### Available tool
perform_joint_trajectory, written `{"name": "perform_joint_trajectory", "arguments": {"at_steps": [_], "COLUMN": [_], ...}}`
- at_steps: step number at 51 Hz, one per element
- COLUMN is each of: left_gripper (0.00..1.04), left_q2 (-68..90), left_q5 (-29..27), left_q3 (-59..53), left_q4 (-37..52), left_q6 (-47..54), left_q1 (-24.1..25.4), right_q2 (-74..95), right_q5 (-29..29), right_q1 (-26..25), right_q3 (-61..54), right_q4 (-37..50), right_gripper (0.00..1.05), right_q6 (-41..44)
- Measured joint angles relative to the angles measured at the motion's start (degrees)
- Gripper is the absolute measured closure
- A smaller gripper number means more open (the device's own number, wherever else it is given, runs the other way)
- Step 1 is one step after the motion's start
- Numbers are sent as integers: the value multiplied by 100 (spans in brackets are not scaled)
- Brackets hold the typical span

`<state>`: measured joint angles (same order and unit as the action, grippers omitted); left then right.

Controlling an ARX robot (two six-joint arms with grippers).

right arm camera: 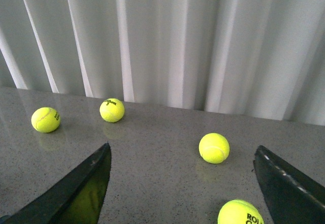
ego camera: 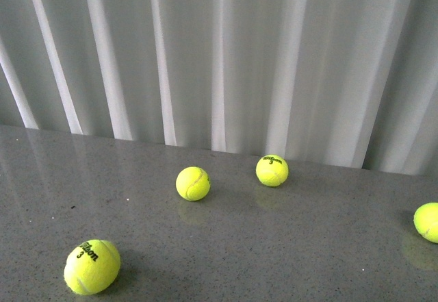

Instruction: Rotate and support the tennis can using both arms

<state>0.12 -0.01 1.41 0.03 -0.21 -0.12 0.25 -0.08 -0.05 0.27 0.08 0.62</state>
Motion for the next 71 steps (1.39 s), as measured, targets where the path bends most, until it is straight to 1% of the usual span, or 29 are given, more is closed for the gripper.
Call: {"name": "perform_joint_trajectory", "arguments": {"at_steps": [4, 5, 8, 11, 12, 13, 14, 16, 17, 19, 21, 24, 28, 31, 34, 36, 37, 39, 44, 47, 50, 52, 55, 61, 67, 71], "left_gripper": [7, 7, 7, 7, 7, 7, 7, 7, 7, 7, 7, 7, 7, 7, 7, 7, 7, 7, 7, 7, 7, 7, 7, 7, 7, 7], "left_q2": [0, 0, 0, 0, 37, 188, 402, 1130, 1563, 2166, 2942, 4291, 5322, 5976, 6553, 6972, 7064, 7379, 7862, 8113, 8223, 8260, 8341, 8664, 9169, 9549], "left_q5": [0, 0, 0, 0, -72, -308, -612, -1029, -1154, -1200, -1067, -730, -466, -221, 199, 601, 710, 1158, 1827, 2129, 2433, 2472, 2509, 2702, 2715, 2693], "left_q3": [0, 0, 0, 0, 15, 101, 267, 660, 837, 1067, 1379, 2059, 2691, 3119, 3495, 3759, 3816, 3998, 4146, 4135, 4035, 3936, 3733, 3491, 3445, 3515], "left_q4": [0, 0, 0, 0, -39, -308, -715, -1390, -1510, -1462, -1174, -476, -149, -138, -262, -435, -481, -660, -927, -898, -691, -494, -164, 308, 918, 1213], "left_q6": [0, 0, 0, 0, -39, -153, -343, -656, -704, -763, -758, -708, -662, -673, -800, -955, -975, -1132, -1325, -1617, -2026, -2275, -2662, -3088, -3491, -3676], "left_q1": [0, 0, 0, 0, -15, -92, -168, -291, -334, -352, -361, -372, -413, -479, -588, -699, -730, -855, -1178, -1386, -1569, -1709, -2070, -2673, -3067, -3187], "right_q2": [0, 0, 0, 0, 0, 0, 0, 0, 0, -4, -4, -2, -4, -4, -4, -4, -4, -4, -4, -4, -4, -4, -4, -4, -4, -4], "right_q5": [0, 0, 0, 0, 0, 0, 0, 0, 0, 2, -2, -4, -2, 0, 0, -2, -2, -4, -2, 0, 0, 0, -4, -2, 2, -2], "right_q1": [-2, -2, 0, -2, -2, -2, -2, -2, -2, -2, -2, 0, -2, -2, -2, -2, -2, -2, -2, -2, -2, -2, -2, -2, -2, -2], "right_q3": [0, 0, 0, 0, 0, 0, 0, 0, 0, 0, 0, 0, 0, 0, 0, 0, 0, 0, 0, 0, 0, 0, 0, 0, 0, 0], "right_q4": [0, 0, 2, 2, 0, 0, 0, 0, 0, 0, 0, -4, -4, -4, -4, -4, -4, -4, -4, -4, -4, -4, -4, -4, -4, -4], "right_gripper": [6, 5, 8, 7, 7, 7, 7, 7, 7, 7, 7, 7, 7, 7, 7, 7, 7, 7, 7, 7, 7, 7, 7, 7, 7, 7], "right_q6": [-2, -4, -4, -4, -4, -2, -4, -4, -4, -4, -4, -4, -4, -4, -4, -4, -4, -4, -4, -4, -4, -4, -4, -4, -4, -4]}}
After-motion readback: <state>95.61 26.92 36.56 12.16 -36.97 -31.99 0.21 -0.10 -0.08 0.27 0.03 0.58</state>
